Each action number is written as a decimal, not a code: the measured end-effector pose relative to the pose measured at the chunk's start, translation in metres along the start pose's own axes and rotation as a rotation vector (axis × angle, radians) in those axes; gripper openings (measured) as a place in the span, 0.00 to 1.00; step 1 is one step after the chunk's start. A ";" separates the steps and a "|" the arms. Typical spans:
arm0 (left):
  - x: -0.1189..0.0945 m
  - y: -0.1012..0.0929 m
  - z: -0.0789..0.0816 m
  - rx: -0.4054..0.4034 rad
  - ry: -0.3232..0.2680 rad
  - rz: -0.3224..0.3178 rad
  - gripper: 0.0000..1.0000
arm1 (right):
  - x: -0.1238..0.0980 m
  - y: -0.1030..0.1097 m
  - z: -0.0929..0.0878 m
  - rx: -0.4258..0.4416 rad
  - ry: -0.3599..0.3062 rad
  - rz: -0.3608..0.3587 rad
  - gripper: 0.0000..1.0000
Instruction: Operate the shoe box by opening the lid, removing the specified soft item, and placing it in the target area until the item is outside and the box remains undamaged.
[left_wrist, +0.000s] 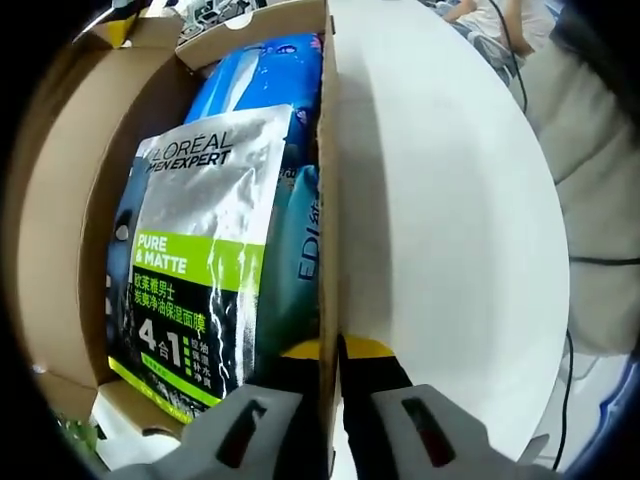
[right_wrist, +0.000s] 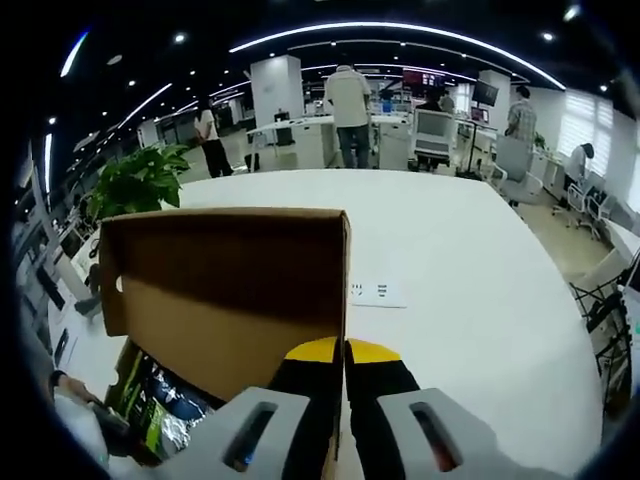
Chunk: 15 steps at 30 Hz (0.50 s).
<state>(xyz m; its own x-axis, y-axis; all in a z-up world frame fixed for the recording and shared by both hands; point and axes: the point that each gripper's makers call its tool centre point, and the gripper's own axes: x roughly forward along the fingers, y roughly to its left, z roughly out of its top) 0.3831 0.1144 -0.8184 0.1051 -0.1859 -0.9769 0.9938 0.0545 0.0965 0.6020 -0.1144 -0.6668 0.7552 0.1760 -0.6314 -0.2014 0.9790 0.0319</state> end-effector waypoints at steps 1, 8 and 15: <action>0.000 0.000 0.000 -0.001 0.000 0.000 0.01 | 0.000 0.000 -0.002 0.015 0.007 -0.003 0.00; 0.000 0.000 0.000 -0.006 0.003 0.006 0.01 | 0.003 0.000 -0.004 0.045 0.010 -0.007 0.00; 0.000 0.000 0.000 -0.007 0.004 0.011 0.01 | 0.012 0.000 -0.006 0.018 0.020 -0.011 0.00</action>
<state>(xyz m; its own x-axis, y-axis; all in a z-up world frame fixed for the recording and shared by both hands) 0.3835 0.1143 -0.8181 0.1155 -0.1817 -0.9765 0.9924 0.0633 0.1056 0.6071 -0.1132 -0.6787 0.7449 0.1629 -0.6469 -0.1816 0.9826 0.0384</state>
